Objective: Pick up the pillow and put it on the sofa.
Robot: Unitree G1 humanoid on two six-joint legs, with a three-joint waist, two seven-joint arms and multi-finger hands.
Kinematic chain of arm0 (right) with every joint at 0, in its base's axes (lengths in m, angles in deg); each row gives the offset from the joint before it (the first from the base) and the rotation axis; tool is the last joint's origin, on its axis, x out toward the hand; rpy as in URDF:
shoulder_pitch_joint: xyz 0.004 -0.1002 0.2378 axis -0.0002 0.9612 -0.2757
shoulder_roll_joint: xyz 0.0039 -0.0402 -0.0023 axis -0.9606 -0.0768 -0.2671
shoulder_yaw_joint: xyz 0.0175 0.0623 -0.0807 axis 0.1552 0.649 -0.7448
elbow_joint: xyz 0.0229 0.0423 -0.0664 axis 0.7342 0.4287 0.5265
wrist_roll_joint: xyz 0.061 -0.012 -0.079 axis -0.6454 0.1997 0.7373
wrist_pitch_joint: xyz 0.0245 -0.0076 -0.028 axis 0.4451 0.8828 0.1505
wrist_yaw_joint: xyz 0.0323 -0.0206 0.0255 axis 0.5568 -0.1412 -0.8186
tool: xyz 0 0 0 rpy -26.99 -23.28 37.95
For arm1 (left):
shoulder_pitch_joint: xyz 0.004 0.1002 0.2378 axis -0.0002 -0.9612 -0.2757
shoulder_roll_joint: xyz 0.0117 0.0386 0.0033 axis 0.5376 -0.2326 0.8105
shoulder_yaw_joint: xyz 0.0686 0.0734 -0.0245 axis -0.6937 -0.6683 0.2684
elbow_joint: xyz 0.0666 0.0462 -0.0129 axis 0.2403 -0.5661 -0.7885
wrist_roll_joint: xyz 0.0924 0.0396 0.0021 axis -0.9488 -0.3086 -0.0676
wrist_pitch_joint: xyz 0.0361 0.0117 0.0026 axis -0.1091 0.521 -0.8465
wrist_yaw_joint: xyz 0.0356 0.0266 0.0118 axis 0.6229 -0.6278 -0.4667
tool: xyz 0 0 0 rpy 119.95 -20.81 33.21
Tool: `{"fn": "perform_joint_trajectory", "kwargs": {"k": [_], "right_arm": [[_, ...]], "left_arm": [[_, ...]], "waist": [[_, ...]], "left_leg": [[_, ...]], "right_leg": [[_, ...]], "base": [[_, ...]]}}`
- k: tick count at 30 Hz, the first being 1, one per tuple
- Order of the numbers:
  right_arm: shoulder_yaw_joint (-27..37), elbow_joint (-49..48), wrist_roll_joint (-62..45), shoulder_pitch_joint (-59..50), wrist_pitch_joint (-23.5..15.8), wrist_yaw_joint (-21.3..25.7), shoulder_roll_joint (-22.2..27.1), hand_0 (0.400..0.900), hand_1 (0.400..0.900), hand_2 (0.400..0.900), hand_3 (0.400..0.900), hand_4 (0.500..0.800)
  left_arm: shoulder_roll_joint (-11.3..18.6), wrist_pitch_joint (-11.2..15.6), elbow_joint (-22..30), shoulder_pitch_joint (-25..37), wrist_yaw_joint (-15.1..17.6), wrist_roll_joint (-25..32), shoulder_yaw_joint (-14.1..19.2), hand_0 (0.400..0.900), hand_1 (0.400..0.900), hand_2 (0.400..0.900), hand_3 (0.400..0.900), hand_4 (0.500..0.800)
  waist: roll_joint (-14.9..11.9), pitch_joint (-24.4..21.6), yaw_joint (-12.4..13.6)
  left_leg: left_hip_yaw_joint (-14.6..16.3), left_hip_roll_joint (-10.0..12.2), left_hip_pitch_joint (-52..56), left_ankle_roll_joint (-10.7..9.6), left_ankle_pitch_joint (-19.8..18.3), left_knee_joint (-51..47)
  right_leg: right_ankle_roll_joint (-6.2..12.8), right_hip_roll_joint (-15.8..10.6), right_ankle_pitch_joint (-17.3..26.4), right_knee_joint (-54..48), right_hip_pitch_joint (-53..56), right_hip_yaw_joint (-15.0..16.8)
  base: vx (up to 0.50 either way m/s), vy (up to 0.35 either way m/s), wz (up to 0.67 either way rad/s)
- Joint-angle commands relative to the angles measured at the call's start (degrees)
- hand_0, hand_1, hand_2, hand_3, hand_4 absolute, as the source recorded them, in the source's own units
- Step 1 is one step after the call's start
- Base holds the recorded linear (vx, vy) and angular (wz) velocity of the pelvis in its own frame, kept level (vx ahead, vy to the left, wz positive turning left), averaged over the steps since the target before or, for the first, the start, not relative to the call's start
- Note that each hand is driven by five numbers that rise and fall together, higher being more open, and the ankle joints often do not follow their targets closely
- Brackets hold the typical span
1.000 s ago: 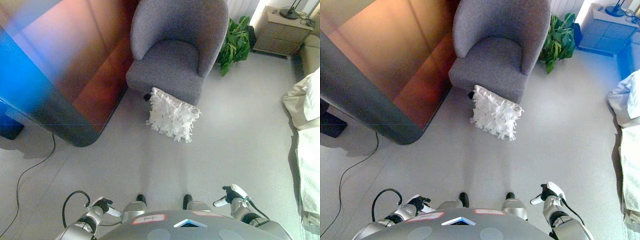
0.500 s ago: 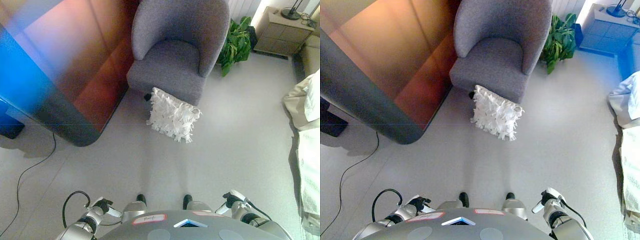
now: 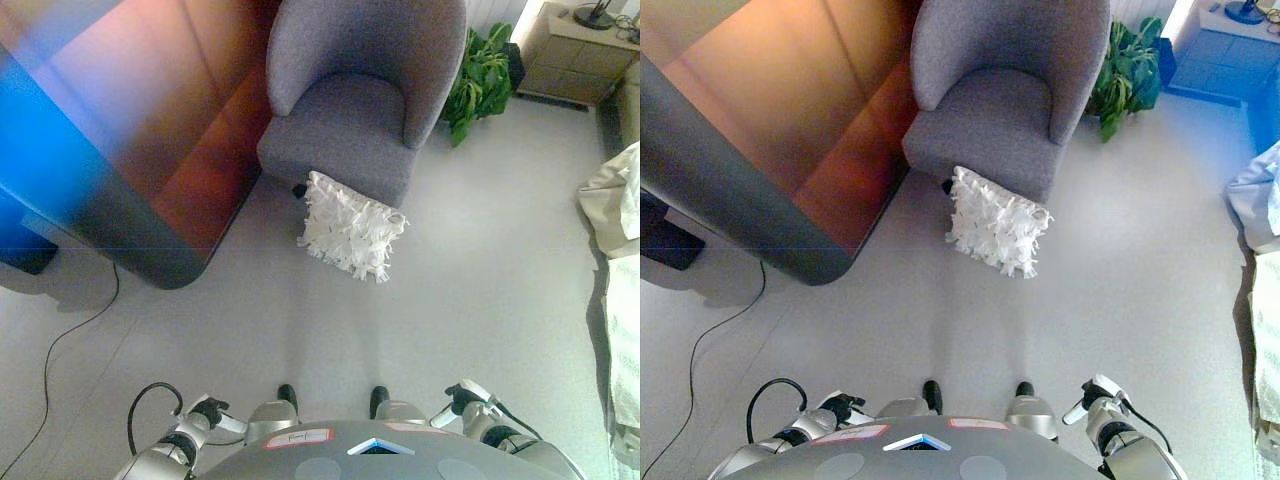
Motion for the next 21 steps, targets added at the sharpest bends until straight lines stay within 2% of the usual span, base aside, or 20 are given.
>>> {"fn": "perform_joint_trajectory", "kwargs": {"k": [1,3,4,7,9,12,14,16,17,19,21], "right_arm": [[-1.79,1.81,-2.49,-6.60,1.18,1.52,2.46,0.900,0.900,0.900,0.900,0.800],[-1.65,1.43,-3.02,-6.82,1.48,1.43,2.84,0.900,0.900,0.900,0.900,0.800],[-1.51,1.15,-3.67,-7.29,1.74,1.33,3.19,0.900,0.900,0.900,0.900,0.800],[-1.59,0.72,-4.22,-7.32,2.00,1.20,3.78,0.900,0.900,0.900,0.900,0.800],[-1.66,1.02,-4.24,-7.15,1.68,1.09,4.26,0.900,0.900,0.900,0.900,0.800],[-1.08,2.03,-3.61,-7.11,-0.08,0.93,4.93,0.900,0.900,0.900,0.900,0.800],[-0.96,1.90,-3.81,-6.93,-0.73,0.64,4.99,0.900,0.900,0.900,0.900,0.800],[-1.10,1.50,-3.88,-6.53,-1.54,0.28,4.88,0.900,0.900,0.900,0.900,0.800],[-1.10,1.49,-3.87,-6.49,-1.55,0.28,4.85,0.900,0.900,0.900,0.900,0.800],[-1.46,1.25,-3.14,-5.91,-3.14,-0.13,4.48,0.900,0.900,0.900,0.900,0.800],[-1.75,0.89,-2.58,-5.63,-3.85,-0.48,4.16,0.900,0.900,0.900,0.900,0.800]], "left_arm": [[0.72,-1.41,-3.21,4.44,1.68,2.19,1.16,0.900,0.900,0.900,0.900,0.800],[0.62,-1.89,-2.93,4.60,1.71,2.65,1.12,0.900,0.900,0.900,0.900,0.800],[0.55,-2.35,-2.72,4.85,1.76,2.96,1.46,0.900,0.900,0.900,0.900,0.800],[0.73,-2.26,-2.45,4.96,1.48,3.53,2.52,0.900,0.900,0.900,0.900,0.800],[0.70,-2.03,-2.44,4.83,1.19,3.89,2.90,0.900,0.900,0.900,0.900,0.800],[0.42,-1.73,-2.79,3.78,1.07,4.62,3.59,0.900,0.900,0.900,0.900,0.800],[0.29,-1.50,-3.04,2.75,0.94,4.20,4.00,0.900,0.900,0.900,0.900,0.800],[0.17,-1.34,-3.14,1.65,1.06,4.68,4.13,0.900,0.900,0.900,0.900,0.800],[0.20,-1.34,-3.13,1.61,1.07,4.70,4.11,0.900,0.900,0.900,0.900,0.800],[-0.09,-1.20,-3.14,0.40,1.15,5.03,4.46,0.900,0.900,0.900,0.900,0.800],[-0.10,-1.26,-2.95,-0.24,1.28,5.26,4.69,0.900,0.900,0.900,0.900,0.800]], "waist": [[-1.42,3.69,0.20],[-1.73,4.19,-0.03],[-2.66,5.10,-0.37],[-3.90,7.11,-0.63],[-3.89,8.38,0.13],[-2.32,10.27,2.34],[-1.24,10.86,4.37],[-0.93,11.04,6.35],[-1.18,11.19,6.37],[-0.96,10.98,8.48],[-0.40,10.61,9.05]], "left_leg": [[-3.65,1.65,-0.74,-0.04,-2.89,3.86],[-4.01,2.13,-2.01,-0.38,-3.10,6.68],[-3.90,2.53,-3.55,-0.17,-3.09,13.24],[-3.80,3.33,-8.04,0.31,-0.57,25.21],[-4.13,2.97,-12.00,0.32,0.95,27.06],[-4.70,3.31,-17.40,-1.56,7.40,22.99],[-4.74,2.82,-20.26,-2.98,12.05,15.93],[-5.08,2.64,-22.33,-3.68,14.77,9.38],[-4.91,2.38,-21.90,-3.67,14.84,9.07],[-4.52,2.99,-23.37,-4.14,15.59,2.47],[-3.10,3.93,-23.87,-4.34,15.77,1.44]], "right_leg": [[-0.95,0.79,-3.30,4.68,-2.28,0.34],[-1.48,1.03,-3.24,5.27,-2.80,0.72],[-2.38,0.98,-2.88,6.15,-3.80,0.99],[-3.89,1.20,-2.55,7.18,-4.66,1.00],[-4.09,1.68,-3.28,7.63,-3.86,1.53],[-4.21,3.67,-5.58,7.71,-0.73,2.59],[-4.13,5.17,-7.12,7.02,2.75,3.42],[-4.08,5.85,-8.61,6.38,6.12,4.67],[-4.03,5.57,-8.80,6.42,6.37,4.68],[-3.89,6.04,-12.21,6.74,10.26,6.06],[-3.74,6.29,-15.18,8.00,12.07,6.34]], "base": [[0.02,-0.175,0.23],[0.01,-0.167,0.18],[0.00,-0.213,0.12],[0.04,-0.203,-0.05],[0.15,-0.112,-0.40],[0.29,-0.001,-0.54],[0.43,0.044,-0.56],[0.46,0.054,-0.57],[0.59,0.086,-0.65],[0.65,0.118,-0.61],[0.57,0.143,-0.32]]}}
